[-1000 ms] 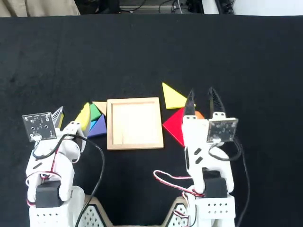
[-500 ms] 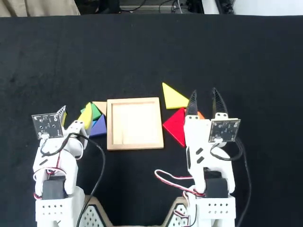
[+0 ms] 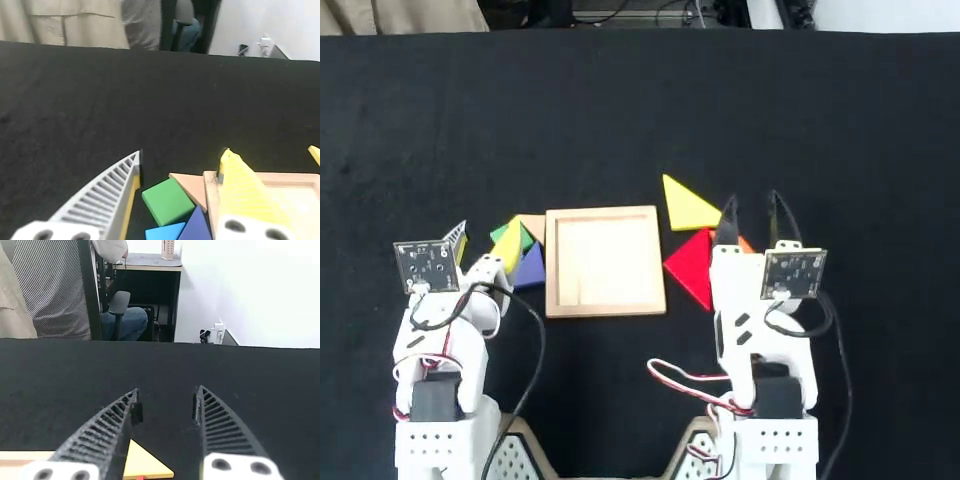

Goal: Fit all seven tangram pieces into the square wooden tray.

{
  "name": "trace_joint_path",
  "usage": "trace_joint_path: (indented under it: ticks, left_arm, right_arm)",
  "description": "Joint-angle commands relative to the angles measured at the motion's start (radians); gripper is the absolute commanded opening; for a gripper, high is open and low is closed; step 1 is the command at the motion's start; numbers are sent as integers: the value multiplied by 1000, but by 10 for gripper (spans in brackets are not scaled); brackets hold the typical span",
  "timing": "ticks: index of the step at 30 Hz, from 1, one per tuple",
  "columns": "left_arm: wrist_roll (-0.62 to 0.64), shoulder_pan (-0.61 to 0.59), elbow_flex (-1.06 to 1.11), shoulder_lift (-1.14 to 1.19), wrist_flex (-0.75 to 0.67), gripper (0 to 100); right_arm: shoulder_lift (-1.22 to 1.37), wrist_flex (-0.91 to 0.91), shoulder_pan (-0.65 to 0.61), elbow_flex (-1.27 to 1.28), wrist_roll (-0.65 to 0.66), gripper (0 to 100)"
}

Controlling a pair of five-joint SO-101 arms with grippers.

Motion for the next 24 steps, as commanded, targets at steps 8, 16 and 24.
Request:
trace_joint_path:
  ticks: [8, 16, 24]
  left_arm:
    - [-137, 28, 18, -8, 5, 256]
    - [-137, 22, -12, -6, 26, 256]
    - [-130, 24, -183, -6, 175, 256]
  right_arm:
    - [-7, 49, 12, -2, -2, 177]
    - [-7, 64, 20, -2, 66, 177]
    - [-1, 275, 12, -208, 101, 177]
